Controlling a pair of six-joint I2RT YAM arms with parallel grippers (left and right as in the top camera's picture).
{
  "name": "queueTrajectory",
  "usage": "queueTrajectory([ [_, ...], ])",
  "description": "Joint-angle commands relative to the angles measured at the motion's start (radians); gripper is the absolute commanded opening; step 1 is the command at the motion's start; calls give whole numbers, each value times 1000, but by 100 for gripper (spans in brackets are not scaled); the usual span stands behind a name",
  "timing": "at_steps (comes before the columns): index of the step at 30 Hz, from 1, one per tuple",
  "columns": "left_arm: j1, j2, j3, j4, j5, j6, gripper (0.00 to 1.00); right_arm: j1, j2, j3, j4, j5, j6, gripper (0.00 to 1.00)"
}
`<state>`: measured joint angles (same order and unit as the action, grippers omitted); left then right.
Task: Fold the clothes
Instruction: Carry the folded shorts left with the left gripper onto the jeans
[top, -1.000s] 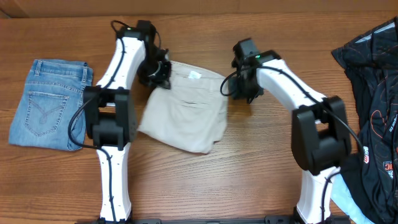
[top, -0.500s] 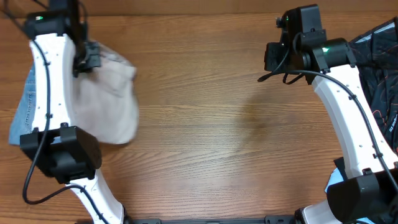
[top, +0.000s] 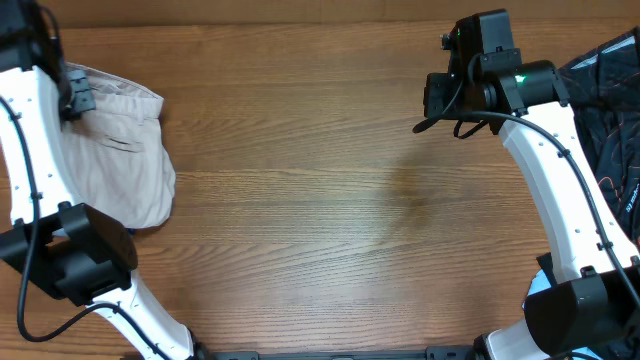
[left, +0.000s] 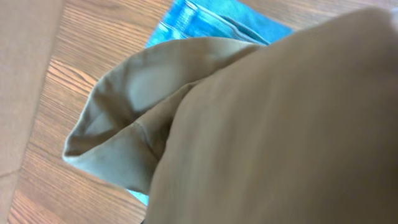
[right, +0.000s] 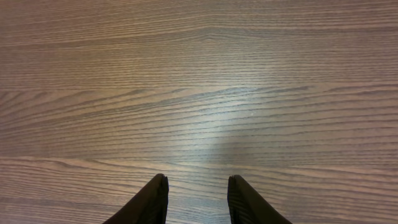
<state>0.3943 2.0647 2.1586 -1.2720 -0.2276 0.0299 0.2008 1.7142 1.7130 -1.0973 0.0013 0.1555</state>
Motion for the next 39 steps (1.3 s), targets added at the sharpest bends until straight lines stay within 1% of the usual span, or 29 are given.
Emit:
queueTrajectory([
  [1, 39, -8, 13, 71, 52, 45, 4, 0, -3, 4, 1, 5, -2, 35],
  [4, 58, -7, 8, 126, 84, 79, 4, 0, -3, 4, -8, 5, 2, 35],
  [8, 79, 4, 8, 182, 93, 80, 4, 0, -3, 4, -17, 5, 2, 35],
  [13, 101, 58, 8, 208, 111, 80, 4, 0, -3, 4, -24, 5, 2, 35],
  [18, 114, 114, 8, 207, 280, 102, 4, 0, -3, 4, -38, 5, 2, 35],
  [22, 121, 135, 8, 223, 219, 105, 4, 0, -3, 4, -42, 5, 2, 35],
  [29, 150, 137, 8, 253, 191, 105, 4, 0, -3, 4, -42, 5, 2, 35],
  [30, 156, 137, 8, 259, 178, 105, 9, 0, -3, 4, -42, 5, 2, 35],
  [31, 161, 137, 8, 264, 165, 104, 26, 0, -3, 4, -42, 5, 2, 35],
  [32, 167, 137, 8, 268, 147, 100, 68, 0, -3, 4, -42, 5, 2, 35],
  [33, 174, 137, 8, 272, 115, 75, 100, 0, -3, 4, -42, 5, 2, 35],
  [36, 196, 136, 8, 262, 16, -64, 100, 0, -3, 4, -42, 5, 5, 35],
  [39, 208, 130, 11, 230, 39, -82, 100, 0, -3, 4, -42, 5, 5, 35],
])
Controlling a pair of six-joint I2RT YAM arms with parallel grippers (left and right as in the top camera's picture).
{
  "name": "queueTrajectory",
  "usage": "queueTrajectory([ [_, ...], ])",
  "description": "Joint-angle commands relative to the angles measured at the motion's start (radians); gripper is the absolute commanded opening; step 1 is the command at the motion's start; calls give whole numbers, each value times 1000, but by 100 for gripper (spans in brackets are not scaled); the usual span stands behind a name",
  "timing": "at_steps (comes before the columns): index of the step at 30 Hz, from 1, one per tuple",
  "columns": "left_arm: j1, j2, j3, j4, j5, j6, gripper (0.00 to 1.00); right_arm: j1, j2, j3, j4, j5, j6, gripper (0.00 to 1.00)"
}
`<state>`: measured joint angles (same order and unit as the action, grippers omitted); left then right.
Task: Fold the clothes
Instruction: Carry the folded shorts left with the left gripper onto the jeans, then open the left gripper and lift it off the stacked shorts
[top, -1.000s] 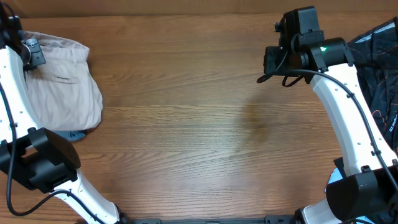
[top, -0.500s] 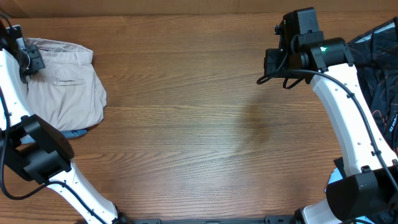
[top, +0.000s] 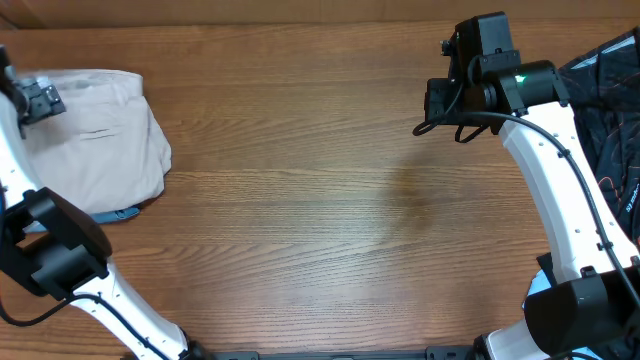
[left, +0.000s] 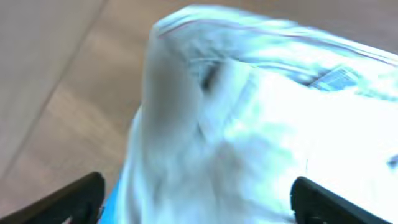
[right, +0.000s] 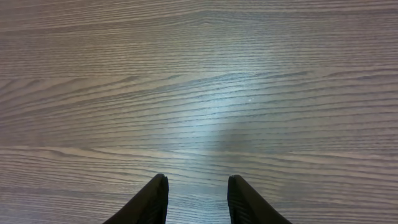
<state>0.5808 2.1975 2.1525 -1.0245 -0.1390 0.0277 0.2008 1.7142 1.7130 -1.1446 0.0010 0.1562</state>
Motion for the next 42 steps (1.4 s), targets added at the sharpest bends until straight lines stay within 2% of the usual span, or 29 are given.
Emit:
queueTrajectory([
  [1, 22, -7, 18, -23, -39, -80, 100, 0, -3, 4, 6, 5, 5, 35],
  [8, -16, -69, 18, -24, 189, -49, 100, 0, -3, 4, 7, 6, 4, 36],
  [10, -47, -96, 18, -24, 205, -47, 100, 0, -3, 4, 9, 5, 4, 37],
  [12, -87, -124, 18, -28, 213, -19, 100, 0, -3, 4, 9, 5, 4, 42],
  [15, -166, -168, 18, -38, 216, -1, 100, 0, -3, 4, 12, 5, 4, 52],
  [17, -230, -193, 18, -55, 219, -1, 100, 0, -3, 4, 16, 5, 4, 66],
  [19, -288, -208, 18, -71, 219, -2, 100, 0, -3, 4, 24, 5, 4, 75],
  [23, -431, -217, 18, -124, 219, -1, 100, 0, -3, 4, 56, 5, 4, 98],
  [31, -632, -220, 18, -195, 203, -5, 100, 0, -3, 4, 178, 6, -8, 100],
  [37, -678, -264, 18, -355, 208, -9, 100, 0, -27, 4, 57, 6, 17, 100],
  [42, -679, -332, 18, -484, 206, -35, 100, 0, -108, 4, 20, 6, 58, 100],
])
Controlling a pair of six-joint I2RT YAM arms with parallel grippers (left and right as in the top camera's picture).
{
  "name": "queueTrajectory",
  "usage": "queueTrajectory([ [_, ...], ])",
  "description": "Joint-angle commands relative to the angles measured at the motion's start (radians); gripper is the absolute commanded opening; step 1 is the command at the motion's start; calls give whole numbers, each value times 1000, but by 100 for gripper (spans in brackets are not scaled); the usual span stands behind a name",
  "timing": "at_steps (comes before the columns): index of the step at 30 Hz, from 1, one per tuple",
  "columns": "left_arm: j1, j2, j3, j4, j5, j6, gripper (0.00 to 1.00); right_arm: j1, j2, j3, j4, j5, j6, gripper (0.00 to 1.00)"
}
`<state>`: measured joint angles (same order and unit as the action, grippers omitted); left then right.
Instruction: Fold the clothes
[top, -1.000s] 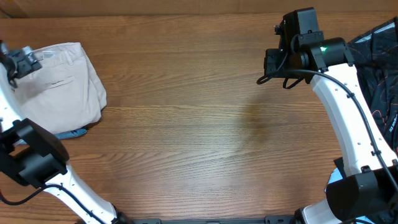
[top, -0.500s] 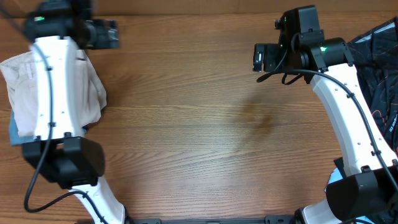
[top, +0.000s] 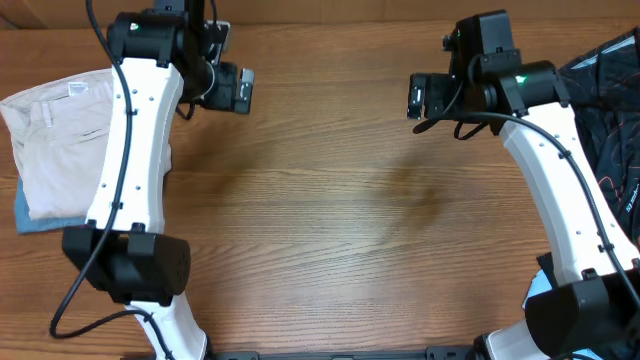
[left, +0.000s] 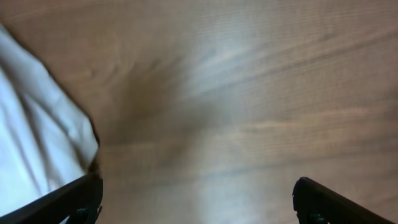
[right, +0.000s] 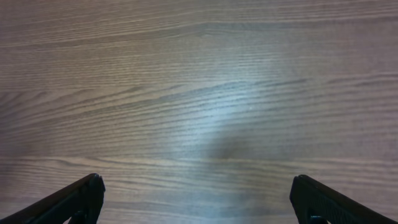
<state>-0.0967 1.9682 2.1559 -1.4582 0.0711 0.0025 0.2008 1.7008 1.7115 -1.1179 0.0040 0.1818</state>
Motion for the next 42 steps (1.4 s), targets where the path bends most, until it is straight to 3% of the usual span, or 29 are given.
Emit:
queueTrajectory([
  [1, -1, -119, 14, -74, -5, -21, 100, 0, -111, 5, -14, 3, 33, 100],
  [9, -2, -282, -4, -139, -90, -69, 100, 2, -212, -29, -118, 44, 33, 100],
  [15, -2, -448, -89, -91, -105, -59, 100, 28, -355, -165, -55, 48, 40, 100],
  [20, -2, -635, -267, -3, -108, -45, 100, 50, -517, -329, 31, 61, 74, 100],
  [34, -2, -1337, -1004, 381, -152, -29, 100, 55, -991, -753, 204, 105, 82, 100],
  [42, -2, -1384, -1173, 385, -220, -28, 100, 55, -980, -777, 215, 111, 81, 100],
])
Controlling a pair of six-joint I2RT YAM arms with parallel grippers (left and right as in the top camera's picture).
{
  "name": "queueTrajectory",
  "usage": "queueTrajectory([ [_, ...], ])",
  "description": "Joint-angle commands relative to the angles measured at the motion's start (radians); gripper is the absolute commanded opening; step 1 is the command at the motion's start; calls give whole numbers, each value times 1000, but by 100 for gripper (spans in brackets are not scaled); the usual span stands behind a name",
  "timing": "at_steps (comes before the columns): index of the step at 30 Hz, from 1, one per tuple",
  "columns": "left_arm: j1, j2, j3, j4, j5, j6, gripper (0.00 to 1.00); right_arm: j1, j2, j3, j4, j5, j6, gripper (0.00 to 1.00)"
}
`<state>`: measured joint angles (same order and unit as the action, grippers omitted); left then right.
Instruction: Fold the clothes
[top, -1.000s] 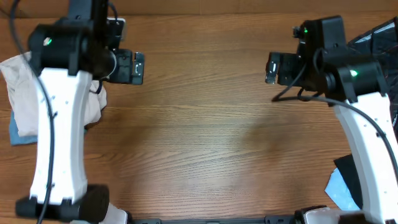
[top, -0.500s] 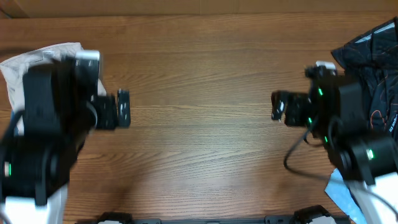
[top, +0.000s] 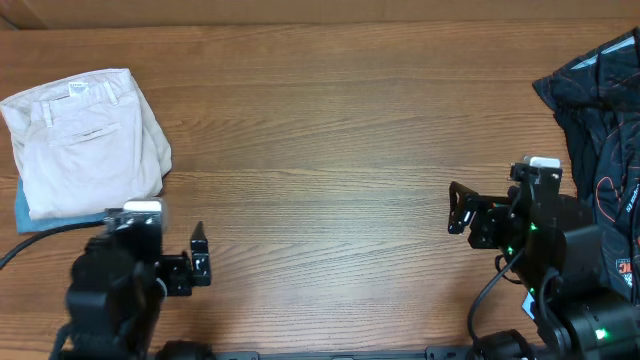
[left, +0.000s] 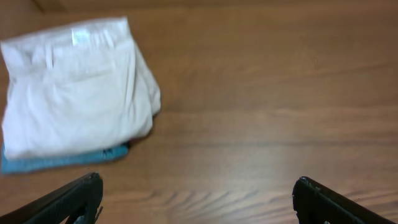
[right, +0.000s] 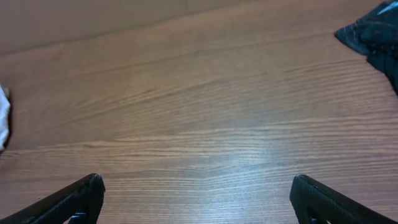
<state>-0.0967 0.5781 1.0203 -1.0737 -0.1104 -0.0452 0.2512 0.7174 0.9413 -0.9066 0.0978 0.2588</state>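
Folded beige trousers (top: 85, 140) lie at the table's far left, stacked on a folded blue garment (top: 40, 217) whose edge peeks out below; the left wrist view shows the beige trousers (left: 74, 90) and the blue garment (left: 56, 160) too. A crumpled black garment (top: 600, 130) lies at the right edge, its corner in the right wrist view (right: 376, 34). My left gripper (top: 196, 262) is open near the front left, away from the stack. My right gripper (top: 455, 208) is open near the front right, left of the black garment.
The wooden table (top: 330, 150) spans the whole view. Both arm bases sit at the front edge, left and right.
Both arms have pulled back from the far side of the table to the front edge. Both grippers remain open. The beige trousers lie unmoved on the blue garment.
My left gripper first held the beige trousers over the blue garment at the far left, the right gripper nearly shut at the back. Then the left stood open over the laid-down trousers. Later both grippers were wide open at the back. Now both arms are at the front.
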Motion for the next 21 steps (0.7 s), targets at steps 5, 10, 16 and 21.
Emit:
queueTrajectory([
  [5, -2, 16, -90, -13, -38, 19, 100, 5, 13, -7, 0, 17, 4, 100],
  [10, -2, 17, -113, -39, -38, 19, 100, 5, 15, -8, 0, 17, 4, 100],
  [16, -2, 17, -113, -53, -38, 19, 100, 5, 15, -7, 0, 17, 4, 100],
  [21, -2, 17, -113, -53, -38, 19, 100, 3, 3, -8, 0, 17, 4, 100],
])
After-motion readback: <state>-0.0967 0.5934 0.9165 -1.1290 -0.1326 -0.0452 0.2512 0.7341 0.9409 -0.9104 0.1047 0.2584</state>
